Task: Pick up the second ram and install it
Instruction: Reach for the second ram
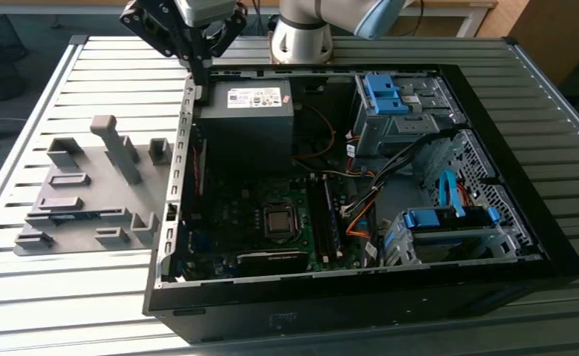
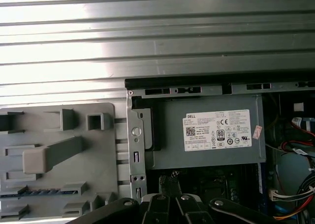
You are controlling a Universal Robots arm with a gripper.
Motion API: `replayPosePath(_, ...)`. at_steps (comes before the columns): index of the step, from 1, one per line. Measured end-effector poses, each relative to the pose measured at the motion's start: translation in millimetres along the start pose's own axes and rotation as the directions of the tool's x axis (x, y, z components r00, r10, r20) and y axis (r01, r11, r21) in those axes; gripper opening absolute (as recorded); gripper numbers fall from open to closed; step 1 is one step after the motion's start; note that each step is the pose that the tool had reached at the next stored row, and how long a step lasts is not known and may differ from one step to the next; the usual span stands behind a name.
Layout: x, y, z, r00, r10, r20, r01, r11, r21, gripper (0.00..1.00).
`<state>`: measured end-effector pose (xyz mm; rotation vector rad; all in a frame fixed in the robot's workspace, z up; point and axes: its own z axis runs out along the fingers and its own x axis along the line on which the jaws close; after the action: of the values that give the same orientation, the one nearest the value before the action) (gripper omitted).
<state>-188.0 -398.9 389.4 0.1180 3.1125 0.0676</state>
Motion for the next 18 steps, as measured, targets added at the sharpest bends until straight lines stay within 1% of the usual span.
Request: replayPosePath(18, 4.1, -0.3, 0.1, 1.0, 0.0, 0.0, 0.0, 1.0, 0.0, 0.11)
